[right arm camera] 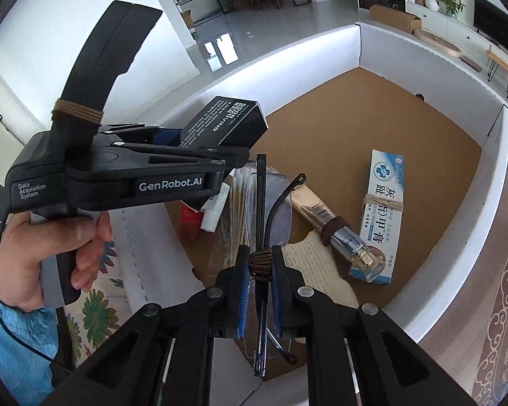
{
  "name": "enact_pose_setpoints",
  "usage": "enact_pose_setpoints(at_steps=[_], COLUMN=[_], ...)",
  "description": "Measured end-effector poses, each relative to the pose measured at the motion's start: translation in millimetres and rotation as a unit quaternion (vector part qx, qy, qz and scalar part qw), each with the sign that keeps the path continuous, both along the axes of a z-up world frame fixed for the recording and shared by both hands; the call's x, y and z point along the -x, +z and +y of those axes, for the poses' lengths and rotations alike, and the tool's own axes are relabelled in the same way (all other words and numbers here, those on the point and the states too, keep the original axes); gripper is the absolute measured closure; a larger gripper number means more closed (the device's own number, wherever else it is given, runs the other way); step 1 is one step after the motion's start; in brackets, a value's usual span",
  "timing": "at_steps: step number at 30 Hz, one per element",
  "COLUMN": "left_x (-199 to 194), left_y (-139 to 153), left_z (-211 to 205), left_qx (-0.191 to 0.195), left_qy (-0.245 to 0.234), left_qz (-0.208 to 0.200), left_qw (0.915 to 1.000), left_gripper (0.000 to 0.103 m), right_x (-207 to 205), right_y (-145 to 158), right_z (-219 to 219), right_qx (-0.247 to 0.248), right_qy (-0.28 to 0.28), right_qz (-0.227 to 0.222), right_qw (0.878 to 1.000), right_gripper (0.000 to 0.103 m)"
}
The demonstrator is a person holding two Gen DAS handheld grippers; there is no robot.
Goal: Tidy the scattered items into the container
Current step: 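Carry the black box and eyeglasses over the container and release both, then move both open tools back over the table toward the glove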
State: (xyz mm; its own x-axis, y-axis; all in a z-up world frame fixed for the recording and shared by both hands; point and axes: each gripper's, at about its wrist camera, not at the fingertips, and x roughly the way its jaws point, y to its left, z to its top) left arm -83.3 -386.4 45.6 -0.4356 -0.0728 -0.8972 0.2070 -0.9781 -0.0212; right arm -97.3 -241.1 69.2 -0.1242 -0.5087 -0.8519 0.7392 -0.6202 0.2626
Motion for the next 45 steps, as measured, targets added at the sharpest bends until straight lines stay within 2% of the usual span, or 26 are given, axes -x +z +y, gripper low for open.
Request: enact_pose_setpoints(at_steps=[3, 4, 5, 6, 7, 11, 14, 16, 18, 20, 23, 25, 27, 30, 33, 38, 43, 45], left_x=[2.3, 3.3, 4.9, 4.8, 3.7, -3.7, -15.7, -25.6, -35.0, -42.5, -53.5, -59.0, -62.7, -56.8, -43.3, -15.4, 7.5, 15.5], left_y=[-6.7, -7.7, -7.3, -5.3, -1.9, 13.1, 27.2, 36.6, 43.9, 49.8, 51.7, 48.6, 37.8, 6.5, -30.1, -67.3, -74.1, -75.2], left_z=[-2.5, -2.7, -3.5, -3.9, -3.9, 1.9, 17.9, 36.1, 61.0, 92.2, 153.0, 200.1, 245.9, 308.8, 355.6, 391.7, 410.0, 410.1], left_qx=[0.007, 0.01, 0.012, 0.013, 0.018, 0.029, 0.04, 0.05, 0.053, 0.049, 0.031, 0.016, 0.001, -0.008, -0.003, -0.025, 0.015, 0.016], left_qy=[0.006, 0.009, 0.011, 0.013, 0.016, 0.023, 0.013, -0.004, -0.03, -0.063, -0.126, -0.173, -0.212, -0.248, -0.246, -0.209, -0.198, -0.197], left_qz=[-0.012, -0.015, -0.014, -0.01, -0.003, 0.024, 0.054, 0.075, 0.092, 0.103, 0.107, 0.106, 0.099, 0.074, 0.05, 0.044, 0.064, 0.068], left_qw=[0.9999, 0.9998, 0.9998, 0.9998, 0.9997, 0.999, 0.9977, 0.996, 0.9939, 0.9915, 0.9858, 0.979, 0.9723, 0.9658, 0.968, 0.9765, 0.9779, 0.978], left_gripper=[0.044, 0.042, 0.038, 0.029, 0.023, 0.022, 0.022, 0.022, 0.022, 0.022, 0.019, 0.01, 0.004, 0.004, 0.004, 0.004, 0.001, 0.0], right_x=[4.0, 5.1, 6.2, 6.5, 6.3, 2.6, -9.3, -16.7, -22.1, -19.6, -8.0, -3.9, -2.1, -1.6, -3.1, -0.7, 0.8, 2.5], right_y=[-8.3, -9.1, -7.6, -6.0, -3.5, 14.0, 30.5, 32.7, 24.9, 7.0, -26.7, -44.6, -57.7, -71.2, -78.9, -81.3, -83.6, -84.7], right_z=[5.7, 6.3, 8.3, 10.3, 12.8, 29.2, 61.5, 93.0, 132.3, 173.7, 244.1, 295.0, 344.4, 403.6, 441.9, 472.9, 477.5, 476.3], right_qx=[-0.002, -0.004, -0.004, -0.001, 0.005, 0.031, 0.056, 0.055, 0.042, 0.01, -0.037, -0.058, -0.073, -0.094, -0.109, -0.095, -0.095, -0.094], right_qy=[-0.006, -0.01, -0.014, -0.017, -0.019, -0.032, -0.048, -0.065, -0.088, -0.117, -0.179, -0.233, -0.285, -0.34, -0.367, -0.391, -0.403, -0.403], right_qz=[0.0, 0.003, 0.009, 0.014, 0.018, 0.045, 0.094, 0.143, 0.188, 0.207, 0.206, 0.194, 0.179, 0.166, 0.157, 0.133, 0.121, 0.12], right_qw=[1.0, 1.0, 1.0, 1.0, 1.0, 0.998, 0.993, 0.986, 0.977, 0.971, 0.961, 0.951, 0.939, 0.921, 0.91, 0.906, 0.902, 0.902], right_gripper=[0.085, 0.074, 0.067, 0.058, 0.054, 0.045, 0.031, 0.008, 0.001, 0.001, 0.001, 0.001, 0.001, 0.001, 0.001, 0.001, 0.0, 0.0])
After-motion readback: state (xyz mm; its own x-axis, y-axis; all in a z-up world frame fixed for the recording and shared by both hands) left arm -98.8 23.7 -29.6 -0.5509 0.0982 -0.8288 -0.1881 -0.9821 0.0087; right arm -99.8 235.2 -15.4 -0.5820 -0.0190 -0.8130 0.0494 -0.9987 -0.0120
